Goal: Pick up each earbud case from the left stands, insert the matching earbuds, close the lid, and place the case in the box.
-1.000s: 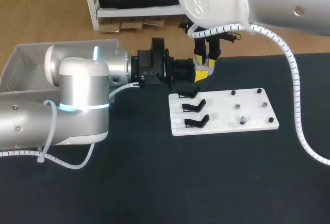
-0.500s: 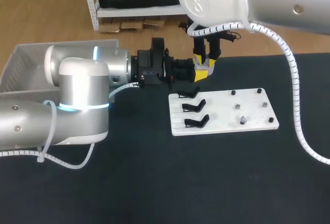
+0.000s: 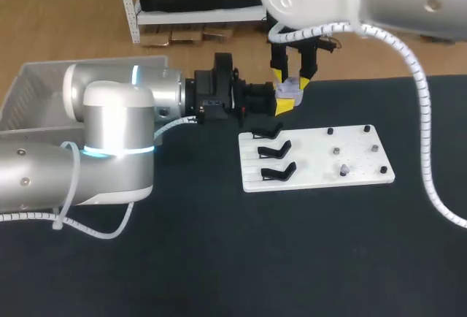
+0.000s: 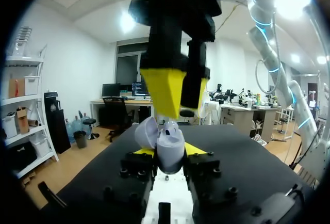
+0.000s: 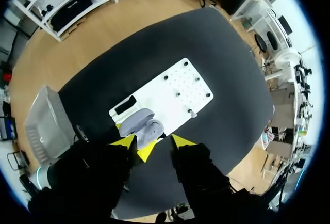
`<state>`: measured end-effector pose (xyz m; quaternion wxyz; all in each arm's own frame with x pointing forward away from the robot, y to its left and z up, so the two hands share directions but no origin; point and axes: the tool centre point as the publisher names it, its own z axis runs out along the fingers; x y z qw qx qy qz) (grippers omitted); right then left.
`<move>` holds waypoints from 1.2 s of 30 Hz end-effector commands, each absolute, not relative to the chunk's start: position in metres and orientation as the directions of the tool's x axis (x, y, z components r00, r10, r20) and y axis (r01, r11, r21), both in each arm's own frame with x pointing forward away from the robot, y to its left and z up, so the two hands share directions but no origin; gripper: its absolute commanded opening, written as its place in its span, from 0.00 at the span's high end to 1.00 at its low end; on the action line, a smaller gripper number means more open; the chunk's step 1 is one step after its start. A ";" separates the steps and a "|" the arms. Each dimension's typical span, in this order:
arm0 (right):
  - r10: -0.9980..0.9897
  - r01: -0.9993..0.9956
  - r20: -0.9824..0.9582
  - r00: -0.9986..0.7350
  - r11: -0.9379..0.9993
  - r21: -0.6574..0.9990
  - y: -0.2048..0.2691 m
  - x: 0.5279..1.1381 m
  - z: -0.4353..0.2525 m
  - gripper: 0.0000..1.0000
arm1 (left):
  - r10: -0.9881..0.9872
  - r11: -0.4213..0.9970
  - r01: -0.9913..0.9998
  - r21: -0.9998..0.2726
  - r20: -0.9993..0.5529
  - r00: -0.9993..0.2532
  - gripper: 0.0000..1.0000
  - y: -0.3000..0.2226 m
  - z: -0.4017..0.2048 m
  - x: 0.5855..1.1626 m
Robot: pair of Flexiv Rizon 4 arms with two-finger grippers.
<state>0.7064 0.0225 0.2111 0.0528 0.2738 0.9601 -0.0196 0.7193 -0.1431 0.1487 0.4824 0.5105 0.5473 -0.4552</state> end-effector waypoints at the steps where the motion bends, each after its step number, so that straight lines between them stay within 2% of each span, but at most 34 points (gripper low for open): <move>1: 0.471 0.459 -0.208 -0.857 0.882 0.102 0.002 0.673 0.216 0.42 | 0.115 0.067 0.998 -0.003 -0.993 -0.010 1.00 -0.143 0.148 0.719; 2: 0.452 0.438 -0.232 -0.861 0.892 0.109 -0.002 0.669 0.217 0.37 | 0.115 0.067 0.998 -0.003 -0.993 -0.010 1.00 -0.143 0.148 0.719; 4: 0.422 0.401 -0.264 -0.867 0.906 0.132 -0.006 0.661 0.219 0.09 | 0.115 0.067 0.998 -0.003 -0.993 -0.010 1.00 -0.143 0.148 0.719; 5: 0.416 0.393 -0.275 -0.867 0.909 0.137 -0.009 0.658 0.220 0.02 | 0.115 0.067 0.998 -0.003 -0.993 -0.010 1.00 -0.143 0.148 0.719; 6: 0.419 0.392 -0.288 -0.861 0.908 0.150 -0.012 0.655 0.221 0.00 | 0.115 0.067 0.998 -0.003 -0.993 -0.010 1.00 -0.143 0.148 0.719; 17: 0.403 0.364 -0.354 -0.844 0.915 0.174 -0.036 0.626 0.222 0.00 | 0.115 0.067 0.998 -0.003 -0.993 -0.010 1.00 -0.143 0.148 0.719; 36: 0.403 0.364 -0.354 -0.844 0.915 0.174 -0.036 0.626 0.222 0.00 | 0.115 0.067 0.998 -0.003 -0.993 -0.010 1.00 -0.143 0.148 0.719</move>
